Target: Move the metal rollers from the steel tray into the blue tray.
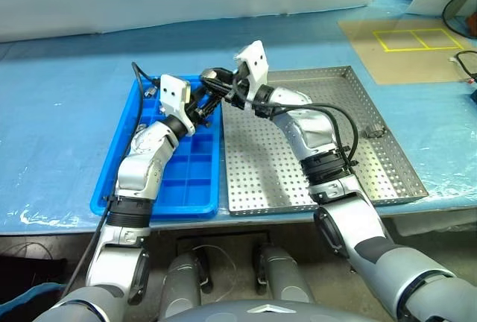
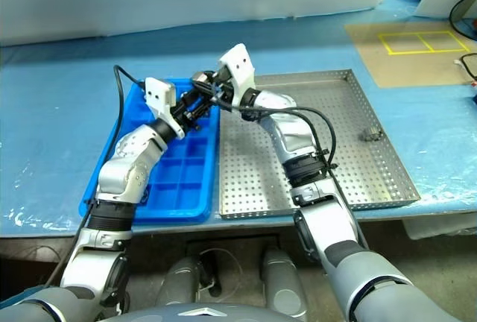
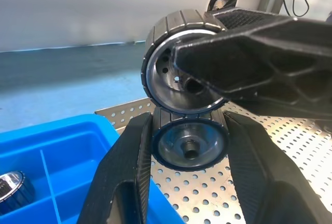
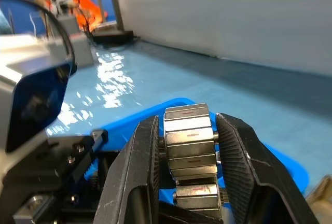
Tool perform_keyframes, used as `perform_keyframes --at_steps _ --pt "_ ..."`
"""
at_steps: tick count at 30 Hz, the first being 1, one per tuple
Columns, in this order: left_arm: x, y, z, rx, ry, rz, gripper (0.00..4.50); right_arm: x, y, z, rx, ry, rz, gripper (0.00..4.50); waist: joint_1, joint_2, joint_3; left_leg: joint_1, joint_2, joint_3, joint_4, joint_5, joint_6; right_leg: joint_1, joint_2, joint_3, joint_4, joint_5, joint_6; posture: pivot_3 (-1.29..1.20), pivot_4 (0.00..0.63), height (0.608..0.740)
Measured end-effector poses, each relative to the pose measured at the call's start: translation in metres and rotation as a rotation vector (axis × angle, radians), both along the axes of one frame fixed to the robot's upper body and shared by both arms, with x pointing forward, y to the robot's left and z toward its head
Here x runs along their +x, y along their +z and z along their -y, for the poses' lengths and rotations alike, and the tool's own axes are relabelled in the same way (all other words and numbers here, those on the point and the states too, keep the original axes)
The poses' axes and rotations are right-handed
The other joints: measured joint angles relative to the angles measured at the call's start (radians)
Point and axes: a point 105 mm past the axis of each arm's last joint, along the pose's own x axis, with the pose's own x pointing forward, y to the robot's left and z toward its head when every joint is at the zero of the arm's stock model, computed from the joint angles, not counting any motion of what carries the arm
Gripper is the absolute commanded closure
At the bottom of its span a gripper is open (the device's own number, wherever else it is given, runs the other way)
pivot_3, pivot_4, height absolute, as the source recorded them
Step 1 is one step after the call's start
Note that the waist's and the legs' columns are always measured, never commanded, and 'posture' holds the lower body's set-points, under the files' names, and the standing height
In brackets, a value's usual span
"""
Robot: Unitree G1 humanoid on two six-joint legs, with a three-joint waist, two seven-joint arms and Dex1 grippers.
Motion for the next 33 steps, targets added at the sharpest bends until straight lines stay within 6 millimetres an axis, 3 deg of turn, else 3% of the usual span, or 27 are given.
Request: perform_keyframes --at_steps 3,9,13,15,16,19,23,30,33 --pt "-0.010 0.011 -0.002 -0.040 -0.056 -0.001 2.78 -0.003 0.011 0.002 0.060 0.054 -0.037 3.31 0.000 0.000 0.000 0.001 0.000 0.000 0.000 0.000 0.000 0.000 0.000 0.000 0.000 0.000 0.000 -0.50 0.150 0.740" --pt "-0.017 0.013 -0.003 -0.072 -0.101 -0.035 2.78 -0.008 0.014 0.001 -0.032 0.076 0.106 3.31 0.001 0.000 0.000 0.001 0.000 0.000 0.000 0.000 -0.001 0.000 0.000 0.000 0.001 0.000 0.000 -0.50 0.150 0.740" --pt "-0.017 0.014 -0.004 -0.068 -0.102 -0.034 2.78 0.008 0.015 0.004 0.018 -0.020 0.071 3.31 -0.001 0.000 0.000 0.001 0.000 0.000 0.000 0.000 -0.001 0.000 0.000 0.000 0.001 0.000 0.000 -0.51 0.150 0.740" --pt "-0.021 0.010 0.006 -0.057 -0.165 -0.052 2.78 0.027 0.034 0.021 0.090 -0.155 0.073 3.31 0.005 0.001 0.000 0.000 0.000 0.001 0.000 0.001 -0.001 0.000 0.000 0.000 0.000 0.000 -0.001 -0.51 0.150 0.740" --pt "-0.024 0.004 0.012 -0.054 -0.189 -0.072 2.78 0.030 0.054 0.030 0.105 -0.194 0.156 3.31 0.005 0.001 0.000 0.000 0.000 0.001 0.000 0.000 -0.001 0.000 0.000 0.000 0.000 0.000 -0.001 -0.51 0.150 0.740" --pt "-0.025 0.002 0.015 -0.048 -0.202 -0.083 2.78 0.022 0.077 0.035 0.010 -0.240 0.426 3.31 0.000 0.000 0.000 0.000 0.000 0.002 0.000 -0.001 0.000 0.000 0.000 0.000 -0.002 0.000 -0.001 -0.52 0.150 0.740" --pt "-0.025 0.002 0.015 -0.045 -0.210 -0.080 2.78 0.018 0.073 0.028 -0.131 -0.282 0.650 3.31 -0.021 -0.001 0.000 -0.002 0.001 0.002 0.000 0.000 0.000 -0.002 0.000 0.000 0.000 0.000 -0.001 -0.52 0.150 0.740" --pt "-0.015 -0.001 0.015 0.040 -0.149 -0.053 2.78 0.028 0.051 0.035 -0.166 -0.258 0.545 3.31 -0.031 -0.001 0.000 -0.001 0.001 0.002 0.002 0.000 0.001 0.000 0.000 0.000 0.000 0.001 -0.001 -0.51 0.150 0.740" --pt "-0.011 -0.006 0.020 0.092 -0.137 -0.044 2.78 0.026 0.028 0.044 -0.237 -0.205 0.496 3.31 -0.025 -0.001 0.000 -0.002 0.001 0.002 0.002 -0.001 0.002 0.000 0.000 0.000 -0.001 0.001 -0.001 -0.51 0.150 0.740"
